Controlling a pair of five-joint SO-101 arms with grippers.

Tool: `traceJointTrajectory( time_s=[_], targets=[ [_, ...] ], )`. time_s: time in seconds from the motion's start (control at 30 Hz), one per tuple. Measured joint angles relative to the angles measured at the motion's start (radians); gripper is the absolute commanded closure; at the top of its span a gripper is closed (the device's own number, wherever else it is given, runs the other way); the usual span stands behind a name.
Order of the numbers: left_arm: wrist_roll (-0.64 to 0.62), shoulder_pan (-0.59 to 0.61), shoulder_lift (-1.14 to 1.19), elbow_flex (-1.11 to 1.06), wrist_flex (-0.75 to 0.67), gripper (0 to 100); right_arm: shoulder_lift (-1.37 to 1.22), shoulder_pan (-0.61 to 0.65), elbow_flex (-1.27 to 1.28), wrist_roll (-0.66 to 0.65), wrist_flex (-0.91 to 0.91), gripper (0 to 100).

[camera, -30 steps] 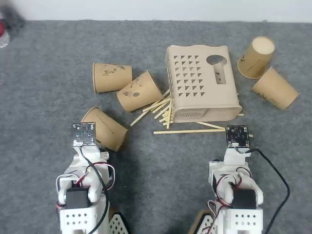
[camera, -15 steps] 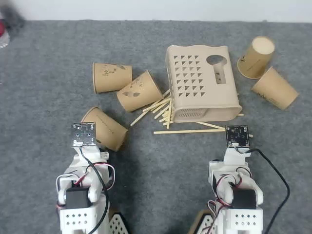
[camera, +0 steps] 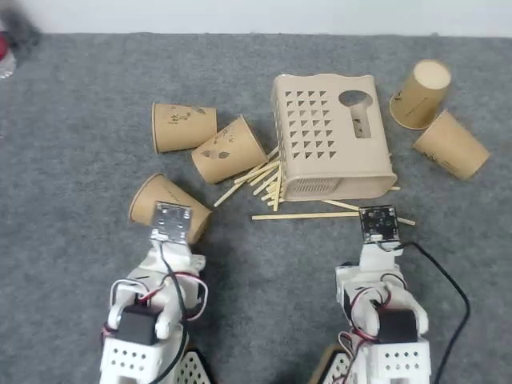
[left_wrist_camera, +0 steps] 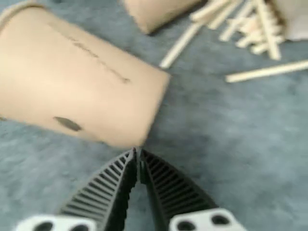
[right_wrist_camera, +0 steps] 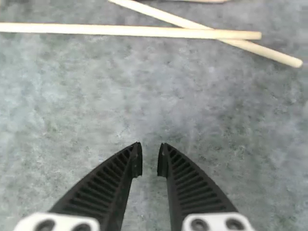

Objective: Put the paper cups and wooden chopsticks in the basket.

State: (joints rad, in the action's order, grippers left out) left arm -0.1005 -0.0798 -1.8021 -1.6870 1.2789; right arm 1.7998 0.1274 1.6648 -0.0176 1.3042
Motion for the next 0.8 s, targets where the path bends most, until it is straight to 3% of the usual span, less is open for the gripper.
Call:
traceJointTrajectory(
  time_s=[0.13, 0.33, 0.47, 0.63, 0.7, 0.8],
  targets=[
    [0.000, -0.115, 0.000, 0.000, 0.000, 99, 0.000, 0.012, 0.000, 0.000, 0.000, 92.2],
    [0.000, -0.187, 0.000, 0.000, -0.003, 99, 0.000, 0.017, 0.000, 0.000, 0.000, 91.9],
    [0.000, -0.204, 0.000, 0.000, -0.003, 99, 0.000, 0.017, 0.000, 0.000, -0.025, 91.9],
    [0.009, -0.203, 0.000, 0.000, -0.003, 99, 0.000, -0.011, 0.000, 0.000, -0.178, 91.9],
    [0.071, -0.203, 0.000, 0.000, -0.003, 99, 0.000, -0.043, 0.000, 0.000, -0.213, 91.8],
    [0.295, -0.149, 0.000, 0.005, -0.005, 99, 0.000, -0.109, 0.000, -0.023, -0.218, 91.8]
  ],
)
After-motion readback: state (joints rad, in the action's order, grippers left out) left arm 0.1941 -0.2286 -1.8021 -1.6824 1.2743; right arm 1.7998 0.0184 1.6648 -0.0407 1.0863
